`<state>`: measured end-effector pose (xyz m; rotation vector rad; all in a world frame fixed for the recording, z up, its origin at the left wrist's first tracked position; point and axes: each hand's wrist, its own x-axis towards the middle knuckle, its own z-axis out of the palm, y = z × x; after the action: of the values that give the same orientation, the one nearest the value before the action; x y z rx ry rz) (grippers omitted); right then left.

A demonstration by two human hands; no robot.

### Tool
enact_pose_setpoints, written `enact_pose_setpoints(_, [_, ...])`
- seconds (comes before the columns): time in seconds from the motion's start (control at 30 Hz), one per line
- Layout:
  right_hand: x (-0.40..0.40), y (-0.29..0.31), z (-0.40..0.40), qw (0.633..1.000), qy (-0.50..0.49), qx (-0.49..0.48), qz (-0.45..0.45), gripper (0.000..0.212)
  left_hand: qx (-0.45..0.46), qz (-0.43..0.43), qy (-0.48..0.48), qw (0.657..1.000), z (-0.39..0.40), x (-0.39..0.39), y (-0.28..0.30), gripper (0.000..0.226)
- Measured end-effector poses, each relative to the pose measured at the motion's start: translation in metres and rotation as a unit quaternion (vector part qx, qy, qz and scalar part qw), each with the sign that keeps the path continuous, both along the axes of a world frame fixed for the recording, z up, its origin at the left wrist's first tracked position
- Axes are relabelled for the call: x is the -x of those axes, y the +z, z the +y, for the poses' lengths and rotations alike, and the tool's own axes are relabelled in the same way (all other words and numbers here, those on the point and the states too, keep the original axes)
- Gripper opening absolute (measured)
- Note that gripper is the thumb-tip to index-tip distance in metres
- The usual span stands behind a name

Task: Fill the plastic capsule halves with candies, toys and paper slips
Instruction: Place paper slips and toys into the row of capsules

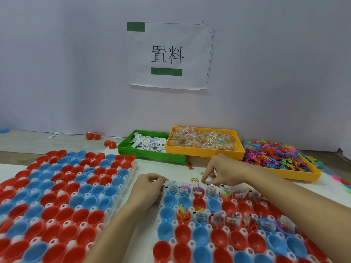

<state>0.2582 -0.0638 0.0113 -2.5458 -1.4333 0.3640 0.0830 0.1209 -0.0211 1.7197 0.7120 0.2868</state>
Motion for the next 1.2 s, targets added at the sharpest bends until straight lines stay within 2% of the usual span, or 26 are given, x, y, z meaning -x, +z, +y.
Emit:
enact_pose_setpoints(0.27, [0.002, 0.003, 0.002, 1.0, 0.004, -0.001, -0.014, 0.008, 0.001, 0.002, -0.002, 1.0, 0.0, 0.0, 0.0, 0.028])
enact_pose_setpoints(0.53, [0.005, 0.006, 0.009, 1.0, 0.004, 0.005, -0.002, 0.025, 0.003, 0.001, -0.004, 1.0, 0.001, -0.001, 0.0, 0.027])
enact_pose_setpoints(0.77, [0.003, 0.004, 0.011, 1.0, -0.002, -0.001, -0.016, 0.014, 0.006, 0.002, -0.004, 1.0, 0.001, 0.0, 0.0, 0.027])
enact_pose_setpoints(1.1, [0.005, 0.008, 0.001, 0.999, -0.035, -0.01, -0.039, 0.02, 0.0, 0.001, -0.003, 1.0, 0.001, 0.0, 0.0, 0.027])
enact_pose_setpoints(1.2, [0.004, 0.011, -0.003, 0.998, -0.05, -0.03, -0.021, 0.015, -0.001, 0.003, -0.006, 1.0, 0.002, -0.001, -0.001, 0.027])
